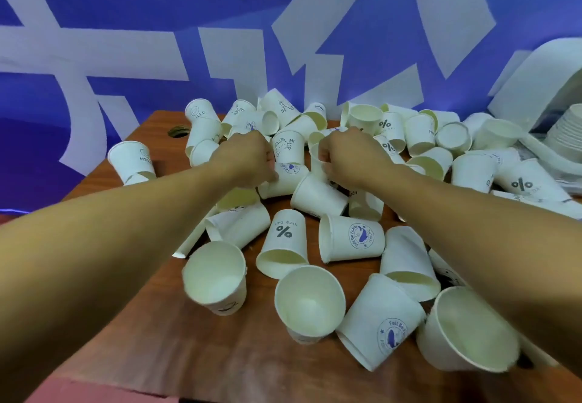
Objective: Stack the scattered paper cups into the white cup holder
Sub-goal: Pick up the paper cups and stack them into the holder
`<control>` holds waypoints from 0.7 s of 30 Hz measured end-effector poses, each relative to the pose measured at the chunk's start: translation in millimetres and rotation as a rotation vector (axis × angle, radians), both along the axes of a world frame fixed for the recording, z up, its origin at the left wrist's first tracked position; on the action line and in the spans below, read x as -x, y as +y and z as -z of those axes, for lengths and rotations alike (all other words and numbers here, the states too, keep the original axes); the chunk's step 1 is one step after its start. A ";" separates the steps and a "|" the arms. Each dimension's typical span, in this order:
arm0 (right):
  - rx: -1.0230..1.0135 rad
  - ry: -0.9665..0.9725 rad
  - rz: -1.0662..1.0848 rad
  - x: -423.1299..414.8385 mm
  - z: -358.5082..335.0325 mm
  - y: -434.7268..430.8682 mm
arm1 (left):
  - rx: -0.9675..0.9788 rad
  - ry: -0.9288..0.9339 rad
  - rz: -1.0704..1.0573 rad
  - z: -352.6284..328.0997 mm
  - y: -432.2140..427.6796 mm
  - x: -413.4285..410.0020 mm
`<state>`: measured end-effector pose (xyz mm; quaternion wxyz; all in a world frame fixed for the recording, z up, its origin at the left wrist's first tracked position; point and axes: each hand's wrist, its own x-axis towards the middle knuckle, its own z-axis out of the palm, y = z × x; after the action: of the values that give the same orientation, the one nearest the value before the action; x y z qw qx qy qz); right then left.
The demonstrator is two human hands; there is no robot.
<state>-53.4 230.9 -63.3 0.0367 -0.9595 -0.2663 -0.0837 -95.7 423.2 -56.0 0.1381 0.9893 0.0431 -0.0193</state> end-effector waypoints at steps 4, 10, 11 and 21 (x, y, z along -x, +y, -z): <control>-0.089 -0.060 -0.013 -2.0 -14.1 -8.6 | 0.017 -0.052 -0.019 -15.5 -8.7 -4.8; -0.193 -0.182 0.032 -1.4 -52.7 -63.5 | -0.028 -0.297 0.017 -60.2 -44.7 -18.2; -0.194 -0.207 0.050 -2.3 -59.9 -77.3 | -0.018 -0.332 0.037 -68.5 -55.6 -23.0; -0.121 -0.348 0.355 -11.1 -114.5 -261.0 | 0.091 -0.523 0.397 -111.1 -233.2 -83.7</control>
<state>-42.2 -30.1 51.2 0.0323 -0.9585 -0.0903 -0.2683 -12.0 190.0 55.1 0.1822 0.9427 -0.1885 0.2066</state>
